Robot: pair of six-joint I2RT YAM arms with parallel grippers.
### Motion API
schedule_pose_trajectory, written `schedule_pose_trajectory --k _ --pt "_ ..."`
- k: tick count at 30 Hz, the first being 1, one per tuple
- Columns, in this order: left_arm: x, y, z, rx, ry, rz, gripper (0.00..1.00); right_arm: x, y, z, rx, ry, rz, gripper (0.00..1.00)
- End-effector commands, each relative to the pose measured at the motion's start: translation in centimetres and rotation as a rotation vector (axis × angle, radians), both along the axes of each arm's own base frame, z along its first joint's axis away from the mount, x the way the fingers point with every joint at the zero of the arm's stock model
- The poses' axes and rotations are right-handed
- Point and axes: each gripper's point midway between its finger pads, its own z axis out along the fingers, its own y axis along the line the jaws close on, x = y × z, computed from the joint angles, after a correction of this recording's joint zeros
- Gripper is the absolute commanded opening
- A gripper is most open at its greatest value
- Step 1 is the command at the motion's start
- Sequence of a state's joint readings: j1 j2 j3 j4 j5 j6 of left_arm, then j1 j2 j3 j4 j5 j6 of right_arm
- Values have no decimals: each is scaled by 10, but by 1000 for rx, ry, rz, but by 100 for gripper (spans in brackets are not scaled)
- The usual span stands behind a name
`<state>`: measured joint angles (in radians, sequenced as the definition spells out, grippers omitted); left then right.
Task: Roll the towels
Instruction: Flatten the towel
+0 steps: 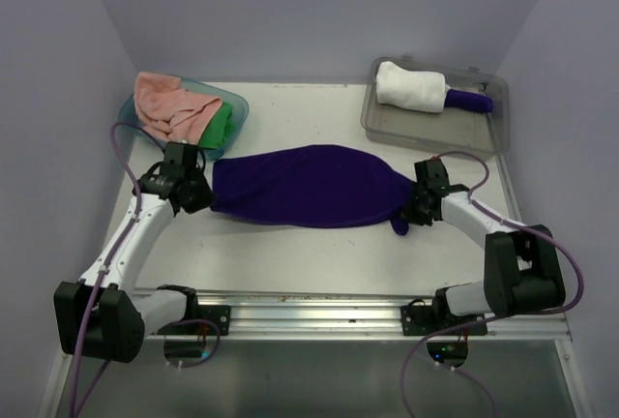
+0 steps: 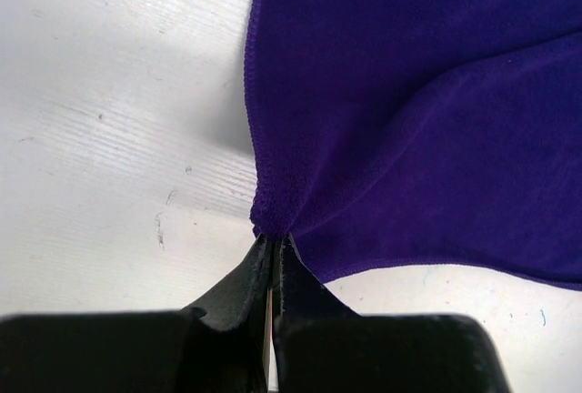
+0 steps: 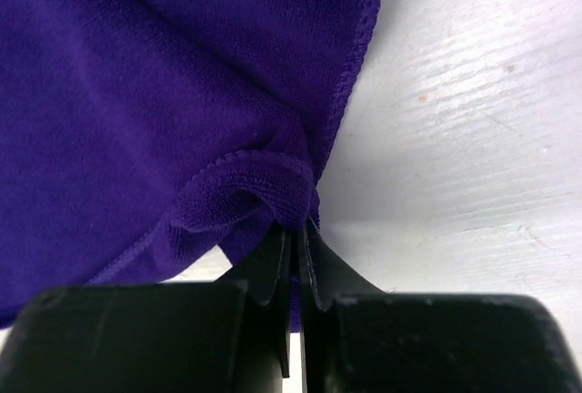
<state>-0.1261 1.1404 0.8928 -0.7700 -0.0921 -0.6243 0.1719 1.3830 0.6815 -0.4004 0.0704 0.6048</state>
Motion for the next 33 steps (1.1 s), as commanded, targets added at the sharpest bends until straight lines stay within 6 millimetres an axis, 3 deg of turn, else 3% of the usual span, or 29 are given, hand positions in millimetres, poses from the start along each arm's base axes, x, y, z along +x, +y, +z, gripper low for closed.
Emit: schedule_pose_trajectory --k 1,2,5,6,8,9,11,12,15,16,17,18,20,21,23,24,25,26,27,29,33 --pt "13 -5 8 -26 -47 -31 0 27 -10 16 -60 -77 -21 0" --pt "14 -7 10 -34 -50 -39 0 29 -13 20 -69 -83 -26 0" --pt "35 -14 28 -62 -93 -63 0 57 -30 59 -105 -161 -67 0" --pt "52 -14 52 -62 -153 -65 0 80 -34 93 -108 -242 -82 0" --pt "71 -17 71 -92 -171 -89 0 93 -44 130 -136 -298 -104 0" --pt "86 -16 107 -99 -250 -92 0 108 -48 175 -140 -395 -124 0" --pt "95 -9 137 -111 -301 -100 0 108 -64 213 -207 -458 -155 0" --pt "101 -6 165 -113 -366 -108 0 106 -69 244 -225 -529 -174 0" --pt "100 15 195 -93 -421 -91 0 84 -89 271 -302 -600 -237 0" --pt "97 23 197 -87 -427 -77 0 76 -98 271 -329 -607 -292 0" --pt "93 25 197 -93 -426 -75 0 67 -100 251 -330 -585 -306 0" --pt "87 24 182 -106 -397 -72 0 55 -100 258 -296 -640 -341 0" --pt "69 22 172 -127 -393 -68 0 40 -100 243 -269 -647 -376 1" --pt "57 20 138 -143 -321 -60 0 29 -101 216 -260 -598 -398 4" --pt "33 18 116 -155 -291 -42 0 7 -99 198 -242 -572 -393 30" --pt "15 16 76 -169 -198 -29 0 -4 -99 174 -236 -516 -412 42" --pt "3 15 64 -176 -183 -11 0 -12 -98 164 -233 -493 -411 62" --pt "-6 14 49 -185 -149 0 0 -23 -99 147 -237 -446 -410 69" --pt "-19 12 19 -197 -87 14 0 -27 -97 139 -225 -426 -418 72" --pt "-33 8 -5 -221 -34 31 0 -31 -93 124 -219 -376 -398 73" --pt "-33 12 -11 -202 -24 44 0 -30 -84 105 -199 -281 -351 72"
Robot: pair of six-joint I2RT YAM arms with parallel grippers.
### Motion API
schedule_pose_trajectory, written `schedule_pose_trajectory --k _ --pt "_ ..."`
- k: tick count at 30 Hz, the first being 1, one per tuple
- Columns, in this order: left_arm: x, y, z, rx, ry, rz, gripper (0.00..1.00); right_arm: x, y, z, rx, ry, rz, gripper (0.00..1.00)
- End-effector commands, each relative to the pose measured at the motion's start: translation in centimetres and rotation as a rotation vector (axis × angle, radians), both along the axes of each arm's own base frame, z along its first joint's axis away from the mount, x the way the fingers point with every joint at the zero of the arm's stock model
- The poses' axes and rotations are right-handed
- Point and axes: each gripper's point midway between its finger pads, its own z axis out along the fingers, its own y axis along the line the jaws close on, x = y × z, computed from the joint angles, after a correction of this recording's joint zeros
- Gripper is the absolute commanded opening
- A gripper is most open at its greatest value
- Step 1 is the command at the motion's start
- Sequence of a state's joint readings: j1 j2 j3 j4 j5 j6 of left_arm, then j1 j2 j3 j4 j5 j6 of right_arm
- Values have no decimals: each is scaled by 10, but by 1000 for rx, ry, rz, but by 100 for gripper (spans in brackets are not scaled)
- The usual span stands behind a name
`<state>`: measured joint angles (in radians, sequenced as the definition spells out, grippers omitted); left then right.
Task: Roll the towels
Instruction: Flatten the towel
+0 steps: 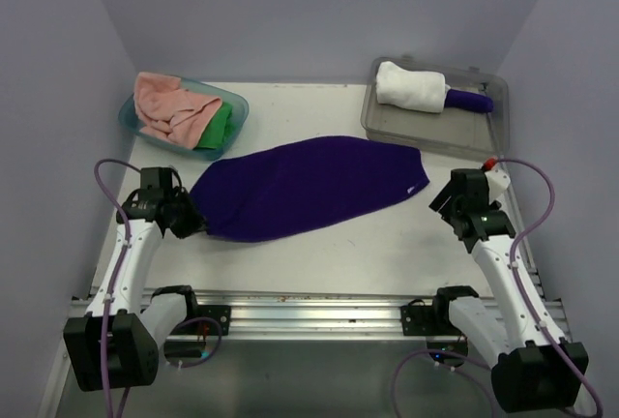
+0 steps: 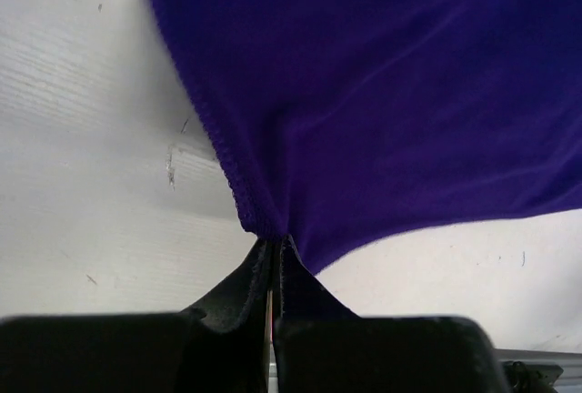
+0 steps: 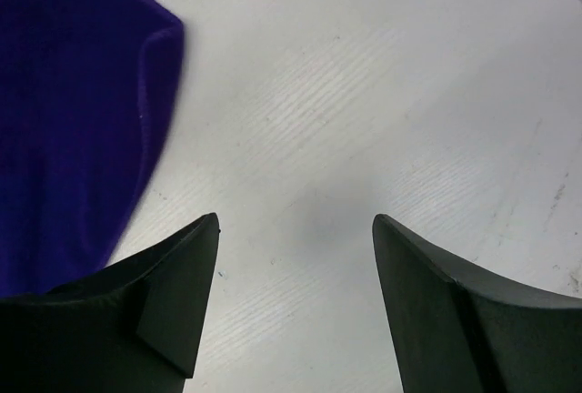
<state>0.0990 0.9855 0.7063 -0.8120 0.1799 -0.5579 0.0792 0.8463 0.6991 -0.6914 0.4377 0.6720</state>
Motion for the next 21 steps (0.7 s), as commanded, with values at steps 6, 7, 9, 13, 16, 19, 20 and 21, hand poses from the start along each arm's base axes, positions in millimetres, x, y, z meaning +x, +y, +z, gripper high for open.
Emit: schedule_pose_trajectory --k 6,7,9,13,16,19,20,21 --pt "23 10 27 37 -108 44 0 24 42 -35 188 99 129 64" --pt "24 11 26 40 -105 47 0 37 55 -32 243 63 183 62" --pt "24 12 27 43 -108 47 0 50 58 -35 258 68 200 62" --pt "23 12 25 44 -102 41 0 82 70 -53 290 108 248 63" --pt "24 11 27 42 -111 41 0 99 68 -55 264 112 252 63" --pt "24 10 28 34 -115 41 0 112 66 -56 234 120 255 63" --pt "25 10 29 33 -119 41 0 117 66 -61 230 137 251 63" --pt "26 9 29 29 -116 43 0 118 67 -64 239 143 247 65"
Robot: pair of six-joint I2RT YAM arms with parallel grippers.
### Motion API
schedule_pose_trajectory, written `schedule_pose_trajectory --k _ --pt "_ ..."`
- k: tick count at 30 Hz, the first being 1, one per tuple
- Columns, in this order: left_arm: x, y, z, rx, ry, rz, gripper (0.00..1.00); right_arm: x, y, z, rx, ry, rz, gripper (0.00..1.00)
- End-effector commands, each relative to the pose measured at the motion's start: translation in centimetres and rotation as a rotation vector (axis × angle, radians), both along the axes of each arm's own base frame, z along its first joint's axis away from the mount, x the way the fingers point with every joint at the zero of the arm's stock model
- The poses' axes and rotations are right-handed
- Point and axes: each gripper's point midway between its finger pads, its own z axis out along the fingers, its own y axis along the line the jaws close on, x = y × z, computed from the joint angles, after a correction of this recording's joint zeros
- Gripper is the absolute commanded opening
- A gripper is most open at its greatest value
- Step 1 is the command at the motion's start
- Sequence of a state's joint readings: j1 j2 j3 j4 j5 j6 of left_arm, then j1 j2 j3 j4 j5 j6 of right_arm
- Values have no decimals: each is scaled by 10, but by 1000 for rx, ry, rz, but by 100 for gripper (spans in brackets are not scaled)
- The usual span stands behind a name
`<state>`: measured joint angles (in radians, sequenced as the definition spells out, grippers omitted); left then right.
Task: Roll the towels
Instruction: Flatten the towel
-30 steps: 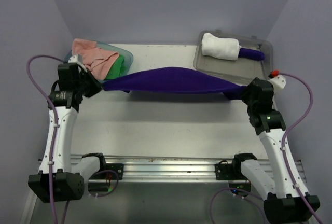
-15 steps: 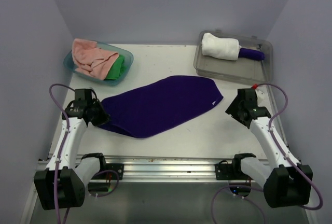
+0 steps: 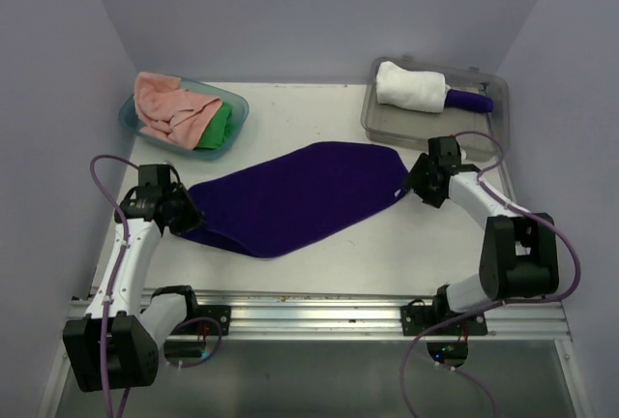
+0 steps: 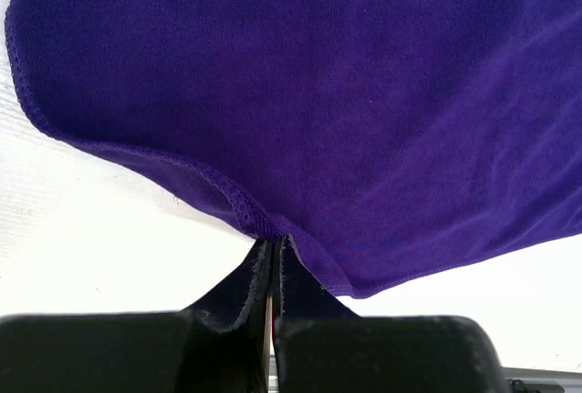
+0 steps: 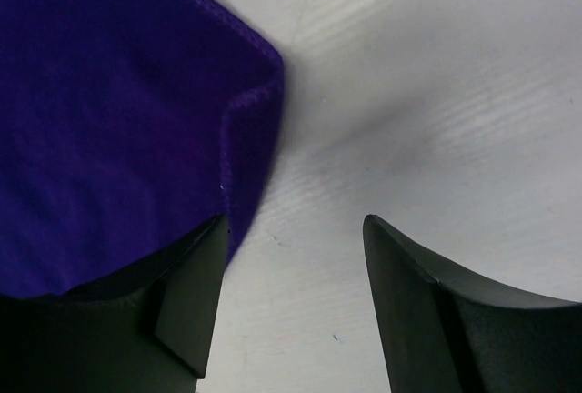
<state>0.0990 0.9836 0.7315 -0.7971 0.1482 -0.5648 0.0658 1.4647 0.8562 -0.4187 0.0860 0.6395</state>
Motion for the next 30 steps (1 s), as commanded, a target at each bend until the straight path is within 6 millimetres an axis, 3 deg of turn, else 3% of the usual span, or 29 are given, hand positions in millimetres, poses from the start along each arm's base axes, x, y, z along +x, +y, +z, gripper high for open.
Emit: schedule_pose_trajectory --k 1,7,10,18,21,24,25,26,27,28,29,30 --pt "15 2 20 -5 -77 20 0 35 6 12 8 -84 24 66" --pt "18 1 21 -13 -79 26 0 48 11 -2 26 -68 32 69" --pt "19 2 22 -13 -80 29 0 51 9 -8 11 -55 23 64" --pt "18 3 21 -6 -71 33 0 52 2 -9 -21 -49 0 17" --pt "20 4 27 -2 -83 32 0 51 -1 1 -29 -63 -15 0" --pt "26 4 41 4 -110 24 0 47 -5 32 -41 -122 -30 0" --pt "34 5 57 7 -145 19 0 47 -7 43 -48 -146 -37 0" --pt "35 5 65 7 -147 14 0 49 -9 74 -49 -222 -46 0" --pt "39 5 74 13 -162 4 0 48 -11 90 -55 -255 -52 0" --pt "48 6 101 22 -225 -1 0 47 -17 110 -77 -290 -71 0" --pt "50 7 114 28 -246 -7 0 43 -20 143 -84 -370 -78 0" --pt "54 8 127 41 -275 -19 0 38 -24 159 -101 -393 -90 0"
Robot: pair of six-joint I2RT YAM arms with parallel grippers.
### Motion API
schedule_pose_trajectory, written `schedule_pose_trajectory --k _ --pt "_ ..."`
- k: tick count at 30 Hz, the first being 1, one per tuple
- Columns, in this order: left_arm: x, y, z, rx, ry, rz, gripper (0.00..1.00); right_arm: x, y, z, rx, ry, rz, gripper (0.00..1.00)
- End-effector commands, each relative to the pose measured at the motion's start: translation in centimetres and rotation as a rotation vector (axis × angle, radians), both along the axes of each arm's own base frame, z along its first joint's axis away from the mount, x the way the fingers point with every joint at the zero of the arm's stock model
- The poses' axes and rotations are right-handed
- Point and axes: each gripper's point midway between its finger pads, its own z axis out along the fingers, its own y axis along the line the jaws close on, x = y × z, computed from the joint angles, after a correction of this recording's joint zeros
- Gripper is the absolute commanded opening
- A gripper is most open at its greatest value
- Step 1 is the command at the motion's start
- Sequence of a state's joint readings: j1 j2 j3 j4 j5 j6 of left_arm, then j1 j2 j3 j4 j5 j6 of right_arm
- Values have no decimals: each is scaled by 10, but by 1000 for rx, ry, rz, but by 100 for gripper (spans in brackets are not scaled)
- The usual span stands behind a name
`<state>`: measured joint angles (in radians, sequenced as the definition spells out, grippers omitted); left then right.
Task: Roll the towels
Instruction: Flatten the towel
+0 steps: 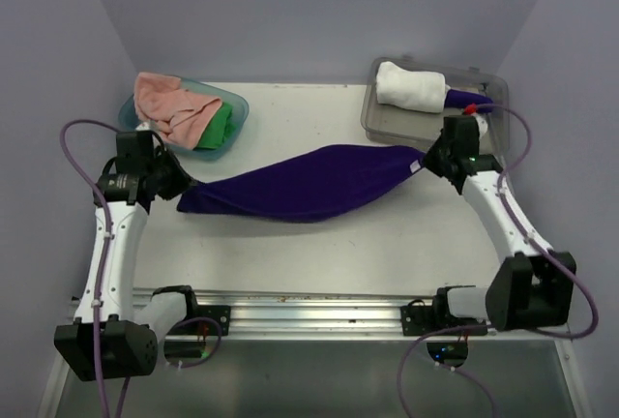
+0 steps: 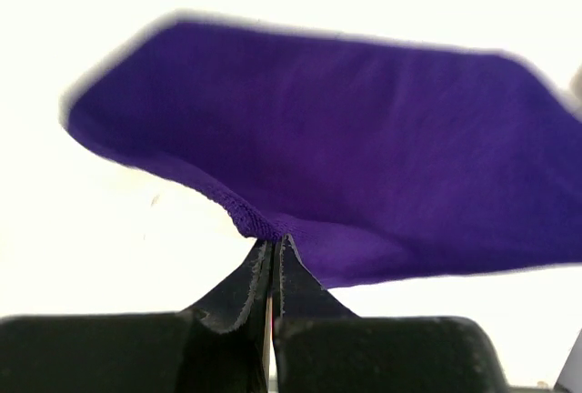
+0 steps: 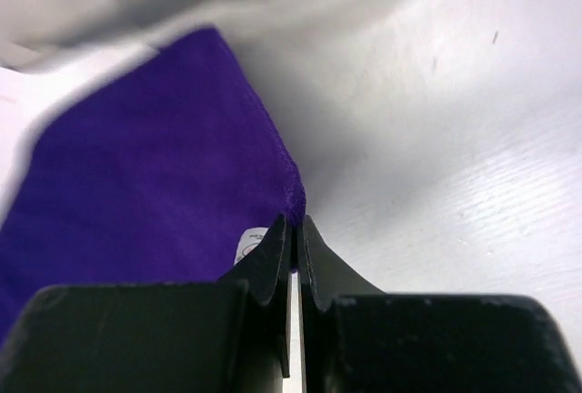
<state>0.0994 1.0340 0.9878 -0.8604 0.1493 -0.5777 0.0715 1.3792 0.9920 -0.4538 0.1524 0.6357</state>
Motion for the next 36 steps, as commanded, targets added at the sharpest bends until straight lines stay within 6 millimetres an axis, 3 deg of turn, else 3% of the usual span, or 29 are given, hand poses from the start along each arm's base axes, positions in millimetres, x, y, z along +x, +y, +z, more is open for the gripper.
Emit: schedule_pose_trajectory --k 1,2,3,4,6,7,10,13,19,20,23,27,30,32,33,34,35,36 --pt "20 6 84 54 -196 -31 0 -1 -24 127 -79 -299 -82 0" --pt "22 7 99 66 -222 -33 0 -2 -27 135 -93 -307 -92 0" --pt "23 8 113 76 -249 -37 0 -13 -31 159 -104 -356 -105 0" --pt "25 8 142 88 -317 -38 0 -17 -37 184 -120 -412 -130 0" --pt "22 7 169 98 -383 -44 0 -35 -41 215 -127 -480 -141 0" --pt "19 7 192 107 -444 -43 0 -42 -43 234 -128 -523 -151 0" --pt "9 9 225 129 -522 -28 0 -70 -51 272 -143 -613 -184 0" --pt "-4 8 246 135 -576 -18 0 -97 -59 299 -166 -675 -206 0" --pt "-31 7 280 140 -730 16 0 -147 -74 323 -210 -751 -262 0" --pt "-46 5 292 134 -798 23 0 -151 -75 323 -210 -757 -266 0" --pt "-57 3 299 124 -880 36 0 -162 -73 318 -195 -766 -256 0" --pt "-60 4 286 132 -838 36 0 -163 -71 296 -189 -719 -245 0" --pt "-46 5 248 121 -751 29 0 -146 -67 267 -186 -644 -226 0" --pt "-24 6 206 103 -648 24 0 -129 -62 240 -182 -579 -205 0" --pt "-13 6 173 90 -566 17 0 -120 -62 237 -179 -579 -205 0" --pt "-5 6 159 80 -531 17 0 -103 -59 213 -185 -512 -193 0" --pt "4 6 141 69 -487 14 0 -94 -58 203 -185 -487 -189 0" --pt "15 6 103 48 -383 18 0 -79 -56 197 -181 -486 -186 0"
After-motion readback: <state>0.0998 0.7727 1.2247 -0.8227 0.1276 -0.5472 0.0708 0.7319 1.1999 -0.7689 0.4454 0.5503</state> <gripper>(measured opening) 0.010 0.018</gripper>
